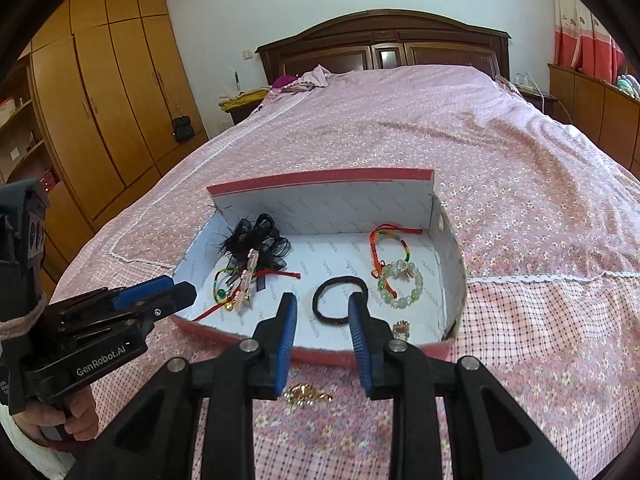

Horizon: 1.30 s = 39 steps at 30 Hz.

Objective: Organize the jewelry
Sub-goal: 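Withdraw both tools from the box toward the remaining jewelry, then lower the left tool over the single green bead earring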

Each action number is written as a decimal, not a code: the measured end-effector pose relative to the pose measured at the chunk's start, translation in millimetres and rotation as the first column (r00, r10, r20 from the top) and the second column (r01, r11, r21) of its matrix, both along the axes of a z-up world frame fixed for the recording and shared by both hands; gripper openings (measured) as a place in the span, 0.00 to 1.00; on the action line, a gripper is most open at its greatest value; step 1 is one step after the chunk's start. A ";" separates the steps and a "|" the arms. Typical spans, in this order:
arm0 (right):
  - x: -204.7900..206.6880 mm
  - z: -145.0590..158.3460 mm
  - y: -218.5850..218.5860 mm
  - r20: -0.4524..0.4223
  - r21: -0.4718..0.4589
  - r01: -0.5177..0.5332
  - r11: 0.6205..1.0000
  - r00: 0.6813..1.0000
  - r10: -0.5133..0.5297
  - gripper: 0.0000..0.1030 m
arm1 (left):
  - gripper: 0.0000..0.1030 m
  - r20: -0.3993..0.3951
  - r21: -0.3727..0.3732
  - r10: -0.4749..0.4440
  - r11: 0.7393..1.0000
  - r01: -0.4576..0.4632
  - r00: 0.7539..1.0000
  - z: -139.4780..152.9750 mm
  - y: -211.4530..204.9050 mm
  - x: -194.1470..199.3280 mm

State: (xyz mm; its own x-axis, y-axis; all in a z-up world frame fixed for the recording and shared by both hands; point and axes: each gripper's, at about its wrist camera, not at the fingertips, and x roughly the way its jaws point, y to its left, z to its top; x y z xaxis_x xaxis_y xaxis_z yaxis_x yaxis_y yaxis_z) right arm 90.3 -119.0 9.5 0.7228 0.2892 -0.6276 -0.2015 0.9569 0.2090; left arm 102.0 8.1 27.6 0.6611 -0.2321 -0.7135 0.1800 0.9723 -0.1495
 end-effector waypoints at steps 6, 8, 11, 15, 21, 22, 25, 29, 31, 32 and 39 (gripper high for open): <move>-12.7 -0.4 1.9 -0.001 0.004 0.000 1.000 1.000 0.000 0.28 | 0.24 -0.007 0.003 0.016 1.000 -0.016 1.000 -2.7 8.6 -13.3; -18.1 -1.6 2.5 -0.004 0.006 0.000 1.000 1.000 0.000 0.28 | 0.24 -0.009 0.004 0.022 1.000 -0.022 1.000 -4.1 10.6 -17.2; -25.4 -4.2 2.6 -0.009 0.006 0.002 1.000 1.000 -0.002 0.28 | 0.24 -0.009 0.006 0.026 1.000 -0.026 1.000 -5.5 12.7 -22.1; -33.5 -9.9 2.2 -0.022 0.008 0.010 1.000 1.000 -0.010 0.28 | 0.24 -0.011 0.007 0.027 1.000 -0.027 1.000 -8.4 13.8 -27.8; -39.1 -18.6 4.3 -0.046 0.009 0.013 1.000 0.999 -0.012 0.28 | 0.24 -0.026 0.013 0.022 1.000 -0.022 0.999 -17.5 14.7 -34.0; -40.3 -20.3 5.5 -0.050 0.008 0.011 1.000 0.999 -0.010 0.29 | 0.24 -0.029 0.013 0.021 1.000 -0.021 0.999 -18.9 15.0 -34.9; -42.9 -24.7 8.9 -0.060 0.001 0.006 1.000 0.998 -0.006 0.28 | 0.24 -0.041 0.016 0.020 1.000 -0.020 0.999 -25.1 16.6 -37.4; -44.5 -31.4 11.7 -0.075 -0.010 0.007 1.000 0.997 -0.008 0.28 | 0.24 -0.047 0.021 0.018 1.000 -0.017 0.999 -32.0 18.1 -39.8; -44.1 -34.1 12.3 -0.085 -0.012 0.009 1.000 0.996 -0.010 0.29 | 0.24 -0.053 0.023 0.013 1.000 -0.012 0.999 -35.7 18.1 -40.5; -44.2 -36.0 12.8 -0.091 -0.012 0.010 1.000 0.996 -0.011 0.29 | 0.24 -0.057 0.024 0.010 1.000 -0.008 0.998 -38.1 17.9 -40.8; -43.8 -44.8 16.0 -0.114 -0.010 0.011 1.000 0.993 -0.013 0.29 | 0.24 -0.085 0.031 -0.012 0.999 0.015 0.996 -51.7 15.4 -41.9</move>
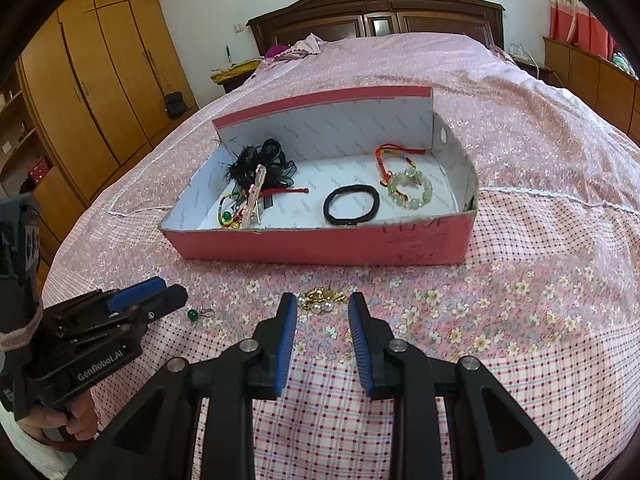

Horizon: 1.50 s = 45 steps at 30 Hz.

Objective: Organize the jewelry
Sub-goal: 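Lower the left tool over the single green bead earring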

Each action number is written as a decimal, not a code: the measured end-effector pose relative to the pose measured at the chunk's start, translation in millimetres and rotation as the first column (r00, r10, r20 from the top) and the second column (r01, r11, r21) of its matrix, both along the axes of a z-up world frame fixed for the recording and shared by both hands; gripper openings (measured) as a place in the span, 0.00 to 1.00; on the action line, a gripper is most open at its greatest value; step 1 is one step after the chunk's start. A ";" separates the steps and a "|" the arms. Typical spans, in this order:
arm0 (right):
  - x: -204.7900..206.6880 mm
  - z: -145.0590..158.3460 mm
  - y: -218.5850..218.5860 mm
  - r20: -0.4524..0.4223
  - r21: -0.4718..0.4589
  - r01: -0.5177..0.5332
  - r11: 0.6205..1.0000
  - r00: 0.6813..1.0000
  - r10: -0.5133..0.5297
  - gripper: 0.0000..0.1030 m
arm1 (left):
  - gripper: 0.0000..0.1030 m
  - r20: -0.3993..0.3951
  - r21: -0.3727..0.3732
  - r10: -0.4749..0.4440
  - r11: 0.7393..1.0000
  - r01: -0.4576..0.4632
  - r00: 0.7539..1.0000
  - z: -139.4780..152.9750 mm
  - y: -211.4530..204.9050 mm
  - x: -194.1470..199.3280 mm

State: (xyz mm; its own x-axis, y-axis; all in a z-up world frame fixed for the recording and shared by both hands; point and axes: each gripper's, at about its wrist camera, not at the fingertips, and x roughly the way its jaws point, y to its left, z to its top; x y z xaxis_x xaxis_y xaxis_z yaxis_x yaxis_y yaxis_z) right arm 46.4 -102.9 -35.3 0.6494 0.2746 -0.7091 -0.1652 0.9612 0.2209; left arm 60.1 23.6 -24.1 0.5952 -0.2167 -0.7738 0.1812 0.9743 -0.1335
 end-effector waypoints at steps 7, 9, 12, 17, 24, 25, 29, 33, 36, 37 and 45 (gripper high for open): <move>0.6 -3.5 -0.8 -0.007 0.000 0.009 1.000 1.000 -0.009 0.29 | 0.24 -0.026 0.012 -0.029 0.999 0.030 0.999 -12.4 -6.9 -0.2; 1.3 -4.4 -1.0 -0.009 0.001 0.010 1.000 1.000 -0.010 0.29 | 0.24 -0.035 0.017 -0.037 0.999 0.038 0.999 -16.2 -8.8 -0.6; 1.9 -5.4 -1.4 -0.011 0.002 0.011 1.000 1.000 -0.011 0.29 | 0.23 -0.038 0.026 -0.046 0.999 0.047 0.998 -20.5 -11.6 -1.1; 2.0 -5.7 -1.5 -0.012 0.003 0.011 1.000 1.000 -0.011 0.29 | 0.20 -0.035 0.033 -0.052 0.998 0.053 0.998 -23.2 -12.4 -0.8; 1.9 -7.4 -1.0 -0.016 0.003 0.009 1.000 1.000 -0.009 0.29 | 0.01 -0.039 0.022 -0.056 0.998 0.057 0.998 -25.2 -11.6 2.6; 1.8 -7.5 -0.8 -0.016 0.003 0.008 1.000 1.000 -0.008 0.29 | 0.01 -0.038 0.019 -0.056 0.998 0.057 0.998 -24.7 -10.8 2.6; 2.0 -7.9 -0.7 -0.018 0.003 0.009 1.000 1.000 -0.009 0.29 | 0.01 -0.024 0.007 -0.060 0.998 0.060 0.998 -18.6 -7.7 -1.4; 1.7 -9.8 0.6 -0.023 0.006 0.004 1.000 1.000 -0.003 0.29 | 0.01 0.004 -0.002 -0.051 0.999 0.051 0.999 -8.5 -3.4 -4.2; 2.9 -11.8 3.1 -0.028 0.001 -0.003 1.000 1.000 0.003 0.31 | 0.01 0.020 -0.010 -0.034 0.999 0.034 0.999 -1.2 2.0 -4.1; 3.8 -12.6 4.0 -0.030 0.000 -0.003 1.000 1.000 0.003 0.35 | 0.01 0.023 -0.013 -0.025 1.000 0.026 0.999 0.8 4.4 -3.9; 15.3 -22.1 12.9 -0.049 -0.023 0.012 1.000 0.999 -0.013 0.54 | 0.01 0.042 -0.020 0.021 1.000 -0.021 0.999 6.4 18.5 0.2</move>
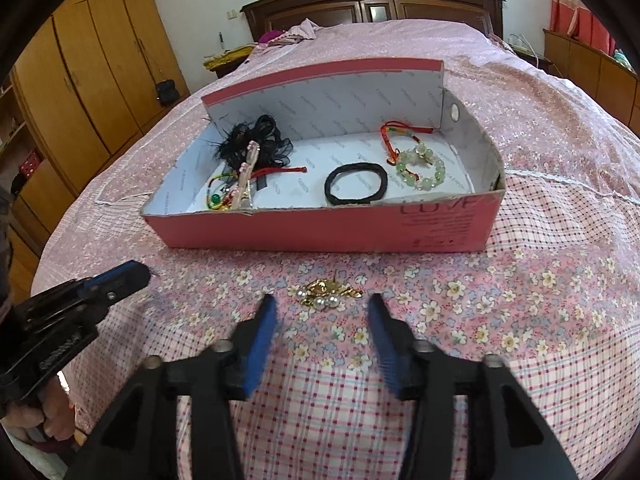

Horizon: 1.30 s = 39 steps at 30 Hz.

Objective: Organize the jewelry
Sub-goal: 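Lower the left tool over the single green bead earring, then grasp the green bead earring with the left tool while the right grasps the gold earrings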

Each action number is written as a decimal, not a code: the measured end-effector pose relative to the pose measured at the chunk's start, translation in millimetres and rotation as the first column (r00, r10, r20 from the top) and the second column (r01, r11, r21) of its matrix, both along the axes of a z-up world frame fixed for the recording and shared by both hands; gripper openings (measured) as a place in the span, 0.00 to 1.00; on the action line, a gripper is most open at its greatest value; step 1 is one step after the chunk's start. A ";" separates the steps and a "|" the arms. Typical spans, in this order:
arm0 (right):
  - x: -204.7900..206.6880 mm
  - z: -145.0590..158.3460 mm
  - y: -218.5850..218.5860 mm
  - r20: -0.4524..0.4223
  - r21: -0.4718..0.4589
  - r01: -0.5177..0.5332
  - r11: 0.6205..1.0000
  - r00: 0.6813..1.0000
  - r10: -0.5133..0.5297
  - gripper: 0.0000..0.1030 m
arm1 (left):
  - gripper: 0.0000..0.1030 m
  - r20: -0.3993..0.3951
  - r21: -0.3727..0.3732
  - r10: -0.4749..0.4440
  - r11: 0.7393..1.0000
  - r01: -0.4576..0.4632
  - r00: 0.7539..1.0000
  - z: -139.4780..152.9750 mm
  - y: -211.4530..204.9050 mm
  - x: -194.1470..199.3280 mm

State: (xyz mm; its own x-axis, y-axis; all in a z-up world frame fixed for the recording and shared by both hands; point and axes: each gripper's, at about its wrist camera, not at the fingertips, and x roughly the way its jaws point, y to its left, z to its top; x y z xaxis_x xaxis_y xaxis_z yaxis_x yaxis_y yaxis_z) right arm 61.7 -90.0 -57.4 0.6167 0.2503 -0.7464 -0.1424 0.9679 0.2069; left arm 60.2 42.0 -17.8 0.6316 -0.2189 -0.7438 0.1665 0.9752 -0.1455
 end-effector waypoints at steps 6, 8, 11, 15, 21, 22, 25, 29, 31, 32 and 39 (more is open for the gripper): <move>10.6 -11.9 12.3 -0.003 -0.038 -0.017 0.999 1.000 0.017 0.54 | 0.01 -0.005 -0.002 0.002 1.000 -0.002 1.000 -2.2 2.8 2.5; 11.4 -13.7 16.8 0.007 -0.056 -0.026 0.998 1.000 0.026 0.54 | 0.01 -0.004 -0.002 0.001 1.000 -0.001 1.000 -2.2 2.8 2.3; 13.1 -17.0 20.4 0.015 -0.075 -0.033 0.997 0.999 0.034 0.52 | 0.01 -0.004 0.000 0.002 1.000 -0.002 1.000 -2.2 2.8 2.1; 13.6 -17.6 19.3 0.027 -0.079 -0.035 0.996 0.999 0.037 0.32 | 0.01 -0.005 0.002 0.005 1.000 -0.005 1.000 -2.6 3.1 3.2; 12.1 -17.2 12.8 0.030 -0.058 -0.029 0.998 0.999 0.030 0.18 | 0.01 -0.003 0.005 0.006 1.000 -0.006 1.000 -2.0 2.0 4.0; 11.5 -16.4 12.2 0.031 -0.053 -0.030 0.998 0.999 0.031 0.18 | 0.01 -0.002 0.005 0.007 1.000 -0.007 1.000 -1.4 1.5 4.0; 8.9 -14.1 11.0 0.033 -0.039 -0.036 0.999 0.999 0.038 0.18 | 0.01 0.003 0.004 0.007 1.000 -0.007 1.000 2.0 0.8 3.1; 1.3 -7.1 8.1 0.048 -0.023 -0.049 0.999 0.998 0.050 0.18 | 0.01 0.017 0.004 0.009 1.000 -0.009 1.000 8.7 -0.1 1.2; -3.1 -2.5 7.6 0.061 -0.020 -0.056 0.998 0.996 0.057 0.18 | 0.01 0.024 0.002 0.009 1.000 -0.009 1.000 12.1 -0.9 0.6; -5.7 -0.1 7.2 0.069 -0.020 -0.060 0.998 0.996 0.061 0.18 | 0.01 0.027 0.002 0.008 1.000 -0.008 1.000 13.7 -1.5 0.3; -16.5 17.7 1.4 0.107 -0.005 -0.073 0.997 0.992 0.073 0.18 | 0.01 0.041 -0.013 0.002 1.000 -0.002 0.999 25.2 -4.3 0.8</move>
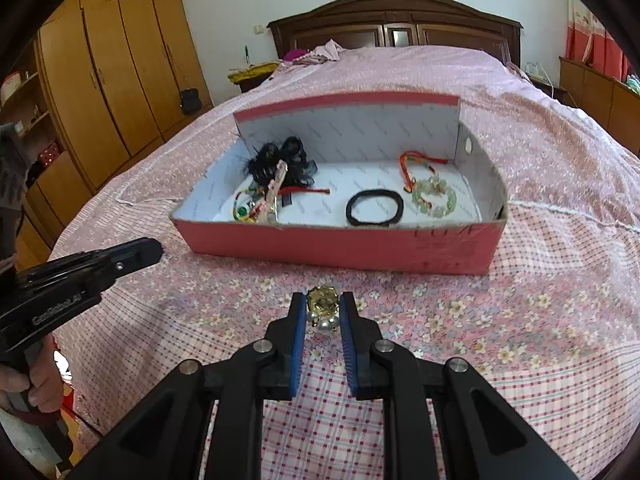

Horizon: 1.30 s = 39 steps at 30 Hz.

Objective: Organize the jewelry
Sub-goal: 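Grasp the green bead earring with the left tool while the right grasps the gold earrings, then carry the green earring and gold earrings with both tools into the pink shoebox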

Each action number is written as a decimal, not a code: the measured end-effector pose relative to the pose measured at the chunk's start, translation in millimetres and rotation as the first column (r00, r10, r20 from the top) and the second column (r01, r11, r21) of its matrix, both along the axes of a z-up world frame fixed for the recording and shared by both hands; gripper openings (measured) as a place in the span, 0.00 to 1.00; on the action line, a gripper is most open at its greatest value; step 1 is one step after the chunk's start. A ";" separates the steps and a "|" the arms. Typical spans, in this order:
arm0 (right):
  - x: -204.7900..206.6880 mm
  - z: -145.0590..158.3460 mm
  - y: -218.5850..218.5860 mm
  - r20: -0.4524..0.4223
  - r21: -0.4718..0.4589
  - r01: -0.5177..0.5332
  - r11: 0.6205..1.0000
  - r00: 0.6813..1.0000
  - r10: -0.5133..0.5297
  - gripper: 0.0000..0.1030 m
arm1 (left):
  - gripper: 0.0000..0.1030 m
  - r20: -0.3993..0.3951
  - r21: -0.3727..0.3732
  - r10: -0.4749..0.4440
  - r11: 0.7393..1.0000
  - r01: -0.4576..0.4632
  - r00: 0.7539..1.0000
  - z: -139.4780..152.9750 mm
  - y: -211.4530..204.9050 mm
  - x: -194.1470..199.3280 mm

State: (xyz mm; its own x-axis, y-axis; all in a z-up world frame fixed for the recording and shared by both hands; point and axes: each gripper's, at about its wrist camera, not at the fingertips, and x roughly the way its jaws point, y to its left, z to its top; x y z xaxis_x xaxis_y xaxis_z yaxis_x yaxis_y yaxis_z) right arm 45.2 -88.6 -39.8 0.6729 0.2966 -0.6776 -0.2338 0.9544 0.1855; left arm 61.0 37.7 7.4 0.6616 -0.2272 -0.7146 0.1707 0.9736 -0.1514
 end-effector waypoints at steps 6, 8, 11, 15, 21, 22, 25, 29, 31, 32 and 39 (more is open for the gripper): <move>-5.1 18.0 -5.5 0.038 0.024 -0.007 1.000 0.999 0.006 0.18 | 0.01 0.027 0.003 -0.009 1.000 0.009 1.000 13.4 -5.2 4.7; -4.2 22.3 -7.6 0.047 0.031 -0.007 1.000 0.999 0.006 0.18 | 0.01 0.038 0.005 -0.014 1.000 0.014 0.999 18.3 -7.6 8.0; -0.8 29.8 -11.5 0.056 0.048 -0.006 0.999 0.998 0.003 0.18 | 0.01 0.051 0.008 -0.019 1.000 0.018 0.999 24.1 -11.1 13.4; 5.9 40.8 -18.7 0.078 0.057 0.009 0.998 0.997 -0.013 0.18 | 0.01 0.071 0.014 -0.025 1.000 0.024 0.997 33.5 -15.1 22.5; 21.6 53.1 -30.7 0.104 0.050 0.038 0.998 0.994 -0.043 0.18 | 0.01 0.090 0.021 -0.034 0.999 0.032 0.995 41.1 -22.3 41.4; 25.7 54.0 -32.7 0.106 0.046 0.044 0.998 0.993 -0.049 0.18 | 0.01 0.089 0.022 -0.035 0.999 0.033 0.995 41.1 -23.5 45.1; 37.1 53.4 -38.2 0.104 0.038 0.061 0.997 0.992 -0.065 0.18 | 0.01 0.083 0.023 -0.035 0.999 0.034 0.996 38.6 -26.3 53.6; 53.8 46.4 -44.5 0.077 0.036 0.075 0.996 0.994 -0.078 0.18 | 0.01 0.066 0.027 -0.028 0.999 0.027 0.997 31.1 -29.5 65.2; 62.0 40.8 -46.4 0.059 0.035 0.082 0.996 0.995 -0.084 0.18 | 0.01 0.052 0.026 -0.024 0.999 0.022 0.998 26.2 -30.4 70.9; 67.3 36.8 -47.2 0.044 0.032 0.087 0.996 0.995 -0.088 0.18 | 0.01 0.043 0.024 -0.020 1.000 0.019 0.999 22.6 -30.7 74.1; 86.2 15.8 -45.6 -0.014 0.010 0.087 0.996 0.996 -0.087 0.18 | 0.01 -0.012 0.029 -0.005 1.000 0.006 1.000 -1.2 -33.1 88.1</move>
State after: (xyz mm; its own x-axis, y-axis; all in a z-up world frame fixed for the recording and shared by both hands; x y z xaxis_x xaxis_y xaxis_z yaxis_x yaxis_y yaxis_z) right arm 131.5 -134.2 -23.9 0.6870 0.2443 -0.6843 -0.1471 0.9690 0.1982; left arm 149.1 4.7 6.3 0.6516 -0.2095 -0.7290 0.1745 0.9767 -0.1247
